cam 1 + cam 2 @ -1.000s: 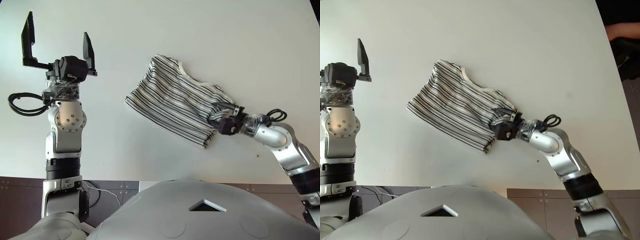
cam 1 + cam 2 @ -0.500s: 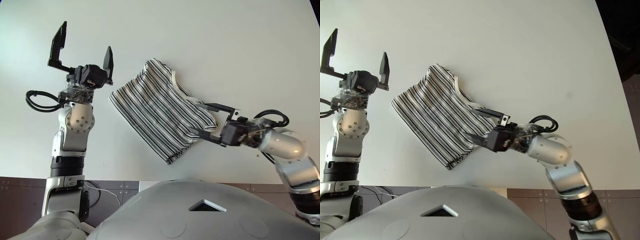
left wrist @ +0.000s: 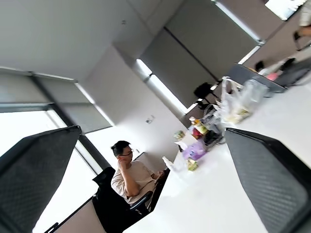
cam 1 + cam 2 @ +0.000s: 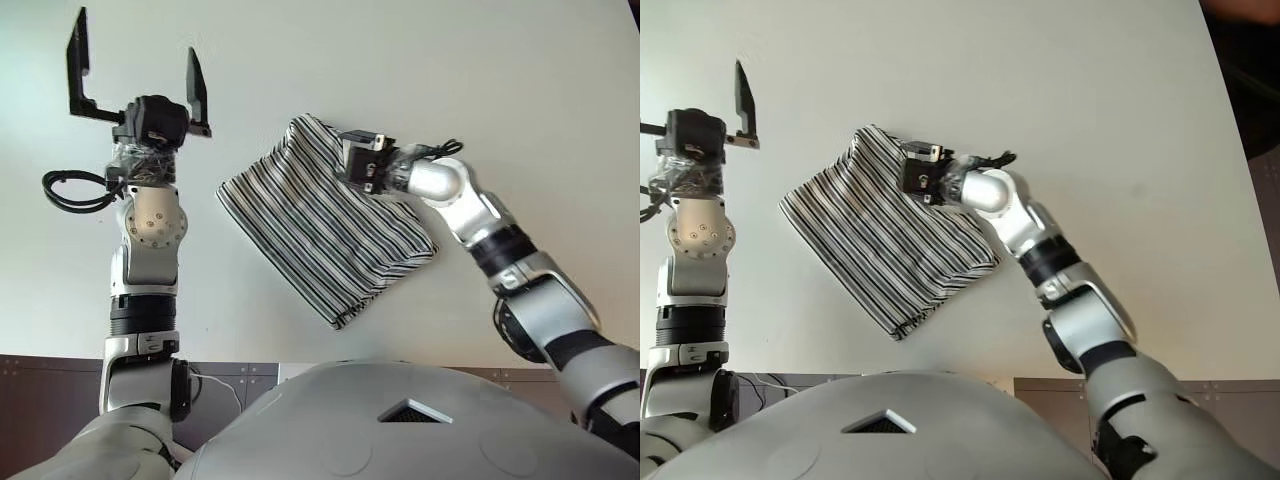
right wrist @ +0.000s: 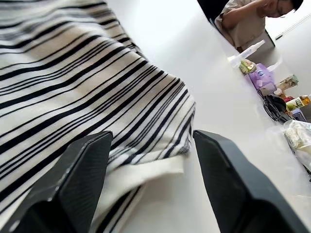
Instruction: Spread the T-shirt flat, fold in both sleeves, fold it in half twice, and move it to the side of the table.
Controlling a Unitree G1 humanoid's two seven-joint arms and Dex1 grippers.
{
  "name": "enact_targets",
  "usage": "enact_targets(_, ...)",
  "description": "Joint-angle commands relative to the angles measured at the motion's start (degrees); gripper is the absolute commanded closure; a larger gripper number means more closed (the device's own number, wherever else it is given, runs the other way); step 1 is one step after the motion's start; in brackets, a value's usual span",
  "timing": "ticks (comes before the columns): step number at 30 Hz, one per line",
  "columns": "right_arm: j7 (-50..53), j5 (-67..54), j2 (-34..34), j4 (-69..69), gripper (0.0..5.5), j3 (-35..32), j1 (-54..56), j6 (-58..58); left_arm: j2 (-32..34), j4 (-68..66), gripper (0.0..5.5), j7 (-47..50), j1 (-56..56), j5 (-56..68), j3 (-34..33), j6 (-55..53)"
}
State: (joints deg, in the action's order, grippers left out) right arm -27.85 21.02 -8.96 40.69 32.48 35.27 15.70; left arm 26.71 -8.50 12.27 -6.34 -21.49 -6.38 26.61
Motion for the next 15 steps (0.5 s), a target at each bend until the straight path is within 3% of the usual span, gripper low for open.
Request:
enact_targets(1, 8.1, 6.1, 9.5, 21.9, 2.44, 3.4, 8.8, 1.5, -2.1, -1.8, 0.02, 1.9, -3.0, 1.3, -0.7, 0.4)
enact_targets(5, 13.8, 6.4, 11.0, 31.8, 2.44, 1.3, 12.6, 0.8, -2.8, -3.7, 0.02, 1.1, -4.3, 0.7, 0.8, 2.0)
enact_targets(11, 18.7, 1.8, 5.4, 36.3, 2.44, -7.4, 13.7, -3.5, -2.5, -6.0, 0.02, 1.2, -5.2, -1.5, 2.4, 2.1)
enact_targets(15, 20.2, -1.0, 1.9, 34.2, 2.44, -12.2, 10.5, 0.1, -1.2, -7.8, 0.02, 0.4, -4.7, -5.9, 5.6, 2.3)
